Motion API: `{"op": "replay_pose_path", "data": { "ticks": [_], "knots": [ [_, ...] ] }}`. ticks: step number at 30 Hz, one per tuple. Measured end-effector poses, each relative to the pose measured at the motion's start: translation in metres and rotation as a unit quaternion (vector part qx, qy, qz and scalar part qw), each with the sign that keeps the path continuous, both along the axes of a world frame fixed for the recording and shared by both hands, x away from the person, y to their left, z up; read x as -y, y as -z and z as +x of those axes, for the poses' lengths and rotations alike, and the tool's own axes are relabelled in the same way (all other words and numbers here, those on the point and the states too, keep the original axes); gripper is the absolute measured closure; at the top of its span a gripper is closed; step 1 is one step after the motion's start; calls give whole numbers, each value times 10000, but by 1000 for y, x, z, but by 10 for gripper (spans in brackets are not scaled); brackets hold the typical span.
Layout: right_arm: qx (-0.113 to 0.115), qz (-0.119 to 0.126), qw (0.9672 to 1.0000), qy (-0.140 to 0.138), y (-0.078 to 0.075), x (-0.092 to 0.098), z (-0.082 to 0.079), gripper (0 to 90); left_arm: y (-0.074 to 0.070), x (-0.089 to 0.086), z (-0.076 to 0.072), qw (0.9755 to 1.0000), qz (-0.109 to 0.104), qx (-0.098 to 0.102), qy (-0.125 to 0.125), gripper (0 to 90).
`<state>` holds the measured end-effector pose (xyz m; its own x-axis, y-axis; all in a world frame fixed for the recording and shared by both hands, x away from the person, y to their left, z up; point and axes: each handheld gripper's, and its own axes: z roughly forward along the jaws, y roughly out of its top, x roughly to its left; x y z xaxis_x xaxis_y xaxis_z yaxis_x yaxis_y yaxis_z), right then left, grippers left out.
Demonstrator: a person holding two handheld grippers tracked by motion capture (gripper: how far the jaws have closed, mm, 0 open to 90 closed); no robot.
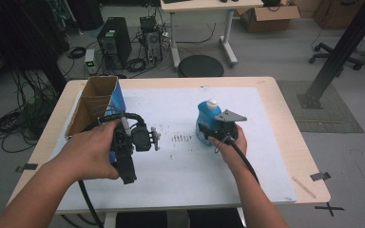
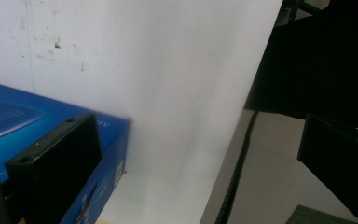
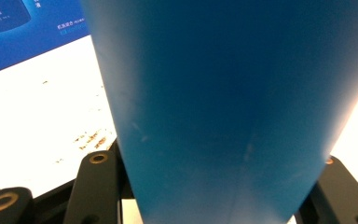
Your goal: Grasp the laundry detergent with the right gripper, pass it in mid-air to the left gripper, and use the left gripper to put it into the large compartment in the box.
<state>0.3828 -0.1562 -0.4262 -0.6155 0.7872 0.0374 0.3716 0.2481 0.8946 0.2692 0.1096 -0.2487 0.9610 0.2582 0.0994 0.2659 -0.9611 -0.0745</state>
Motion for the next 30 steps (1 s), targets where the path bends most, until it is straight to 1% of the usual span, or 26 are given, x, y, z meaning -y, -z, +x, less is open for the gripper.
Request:
{"op": "replay_pose_path", "data": {
  "ticks": [6, 10, 12, 14, 16, 19, 21, 22, 23, 24, 25, 26, 28, 30],
  "knots": [
    [18, -25, 10000, -35, -3, 2, -1, 464, -2, -1, 0, 10000, 1, 31, -14, 2],
    [43, 47, 9999, -142, -12, 7, -4, 463, -3, -1, 2, 10000, 2, 40, -23, 2],
    [79, 38, 9996, -263, -19, 10, -6, 462, -5, -1, 3, 10000, -16, 48, -27, 2],
    [129, -28, 9990, -432, -29, 12, -10, 462, -6, 1, 4, 10000, -36, 52, -13, 2],
    [130, -29, 9981, -594, -36, 14, -14, 462, -9, 3, 5, 10000, -39, 67, 9, 2],
    [130, 20, 9955, -936, -49, 17, -21, 461, -13, 7, 6, 9999, -86, 98, 49, 2],
    [131, 26, 9926, -1211, -57, 18, -27, 461, -16, 10, 7, 9999, -104, 99, 78, 2],
    [131, 26, 9926, -1211, -57, 18, -27, 461, -16, 10, 7, 9999, -104, 99, 78, 2],
    [134, 44, 9880, -1541, -64, 19, -35, 460, -18, 12, 7, 9998, -129, 102, 108, 2],
    [138, 47, 9868, -1612, -66, 20, -37, 460, -19, 14, 8, 9998, -144, 109, 117, 2],
    [156, 52, 9844, -1750, -68, 20, -40, 460, -20, 16, 8, 9998, -139, 106, 131, 2],
    [158, 50, 9811, -1930, -71, 19, -45, 459, -21, 17, 9, 9997, -144, 111, 135, 2],
    [180, 28, 9762, -2159, -74, 18, -51, 459, -22, 20, 10, 9997, -140, 118, 155, 2],
    [187, -8, 9697, -2436, -76, 17, -56, 459, -23, 23, 10, 9996, -138, 135, 187, 2]
  ]
}}
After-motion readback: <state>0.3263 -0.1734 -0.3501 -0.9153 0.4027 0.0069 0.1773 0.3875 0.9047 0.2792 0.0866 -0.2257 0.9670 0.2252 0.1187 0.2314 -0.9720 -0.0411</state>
